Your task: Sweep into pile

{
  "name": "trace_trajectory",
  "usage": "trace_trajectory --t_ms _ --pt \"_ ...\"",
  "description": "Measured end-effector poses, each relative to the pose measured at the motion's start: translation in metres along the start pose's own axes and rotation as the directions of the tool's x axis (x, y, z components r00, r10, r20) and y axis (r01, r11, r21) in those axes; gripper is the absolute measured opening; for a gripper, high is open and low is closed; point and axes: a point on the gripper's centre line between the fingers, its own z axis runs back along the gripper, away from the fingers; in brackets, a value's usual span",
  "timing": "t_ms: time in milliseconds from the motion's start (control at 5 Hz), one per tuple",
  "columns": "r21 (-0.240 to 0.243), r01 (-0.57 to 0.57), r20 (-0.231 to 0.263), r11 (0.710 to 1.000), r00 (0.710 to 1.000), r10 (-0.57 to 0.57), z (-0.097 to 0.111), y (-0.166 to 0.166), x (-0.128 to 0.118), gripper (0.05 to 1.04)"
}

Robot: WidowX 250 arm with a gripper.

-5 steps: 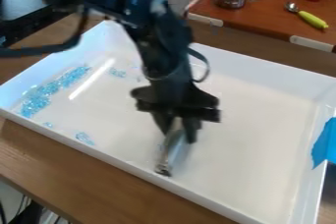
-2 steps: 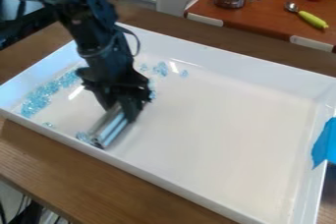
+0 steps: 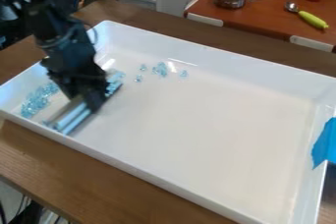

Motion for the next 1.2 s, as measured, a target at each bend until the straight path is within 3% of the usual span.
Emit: trace_trajectory --t_ms 400,600,800,1000,1200 --pt "0.019 0.014 -0.023 1.0 1.0 -0.014 0.009 0.041 -0.002 0.375" --pt "0.028 0.022 -0.013 0.999 1.0 -0.021 0.017 0.045 0.005 0.375" --pt "-0.006 -0.005 0.006 1.0 1.0 0.005 0.025 0.028 0.018 0.375" --pt "-0.047 -0.029 0.044 0.998 0.999 0.031 0.045 -0.012 0.056 0.375" --pt "-0.087 -0.084 0.028 0.993 0.996 0.086 0.045 -0.057 0.077 0.375"
